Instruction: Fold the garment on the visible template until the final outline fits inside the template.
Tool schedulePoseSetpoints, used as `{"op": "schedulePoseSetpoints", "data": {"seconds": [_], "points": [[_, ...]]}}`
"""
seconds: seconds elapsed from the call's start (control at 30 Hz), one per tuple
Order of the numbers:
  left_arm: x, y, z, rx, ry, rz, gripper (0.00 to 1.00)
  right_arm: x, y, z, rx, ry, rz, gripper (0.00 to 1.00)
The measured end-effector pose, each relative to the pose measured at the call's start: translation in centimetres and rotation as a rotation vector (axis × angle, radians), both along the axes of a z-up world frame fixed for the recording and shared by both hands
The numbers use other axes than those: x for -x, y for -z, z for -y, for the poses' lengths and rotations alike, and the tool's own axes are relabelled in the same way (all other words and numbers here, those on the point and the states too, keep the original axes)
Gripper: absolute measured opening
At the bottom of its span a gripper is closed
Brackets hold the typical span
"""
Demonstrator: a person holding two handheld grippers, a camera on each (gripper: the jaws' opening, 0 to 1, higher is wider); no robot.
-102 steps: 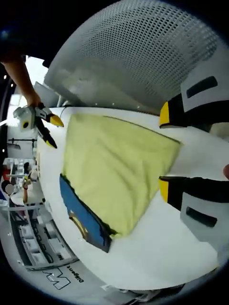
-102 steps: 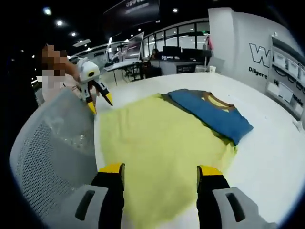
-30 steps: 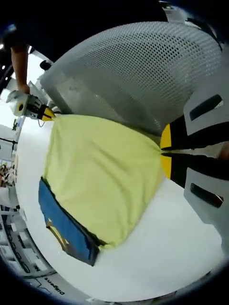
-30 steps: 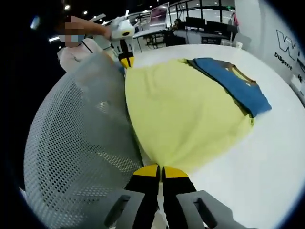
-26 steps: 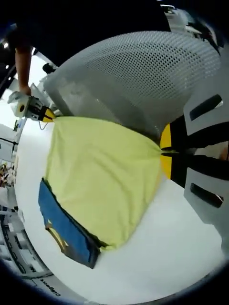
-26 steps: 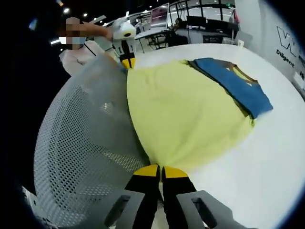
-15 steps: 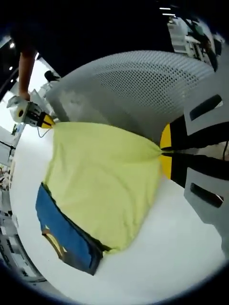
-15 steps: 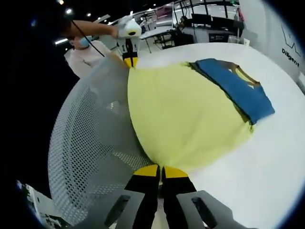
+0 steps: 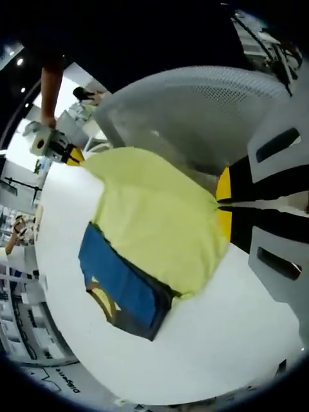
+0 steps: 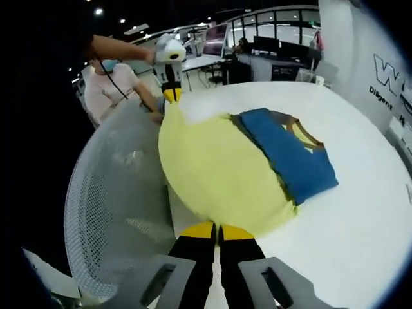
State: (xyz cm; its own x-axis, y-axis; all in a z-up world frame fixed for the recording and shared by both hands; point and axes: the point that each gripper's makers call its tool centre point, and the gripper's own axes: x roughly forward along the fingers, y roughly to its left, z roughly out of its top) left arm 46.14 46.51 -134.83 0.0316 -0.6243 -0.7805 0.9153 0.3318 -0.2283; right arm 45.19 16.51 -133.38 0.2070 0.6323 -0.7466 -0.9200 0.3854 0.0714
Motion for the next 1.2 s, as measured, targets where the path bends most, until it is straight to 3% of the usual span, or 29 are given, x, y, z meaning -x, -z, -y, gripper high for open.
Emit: {"op": "schedulePoseSetpoints", "data": {"seconds": [0.17,0.27,0.57,0.73,0.97,1.2], "points": [[-3.2,-1.8,0.3,0.032,-0.05,0.088,0.0,-3.2,-2.4,0.1,-0.053,0.079,0.074,0.0],[-4.5,-2.4,0.4,0.03,-0.073,0.106,0.0,-4.5,-3.3,0.3,-0.064,0.097,0.105,0.0],[-6.5,-4.0,1.4,0.038,-0.086,0.157,0.0,-7.0,-4.5,0.2,-0.072,0.123,0.155,0.0],[-9.5,-5.6,1.4,0.063,-0.159,0.246,0.0,-8.7,-5.3,0.2,-0.09,0.164,0.174,0.0],[-12.5,-7.3,0.9,0.077,-0.232,0.322,0.0,-10.4,-6.3,0.3,-0.109,0.213,0.197,0.0],[-15.2,-8.2,0.6,0.085,-0.294,0.364,0.0,-12.3,-6.7,0.6,-0.114,0.267,0.213,0.0]]}}
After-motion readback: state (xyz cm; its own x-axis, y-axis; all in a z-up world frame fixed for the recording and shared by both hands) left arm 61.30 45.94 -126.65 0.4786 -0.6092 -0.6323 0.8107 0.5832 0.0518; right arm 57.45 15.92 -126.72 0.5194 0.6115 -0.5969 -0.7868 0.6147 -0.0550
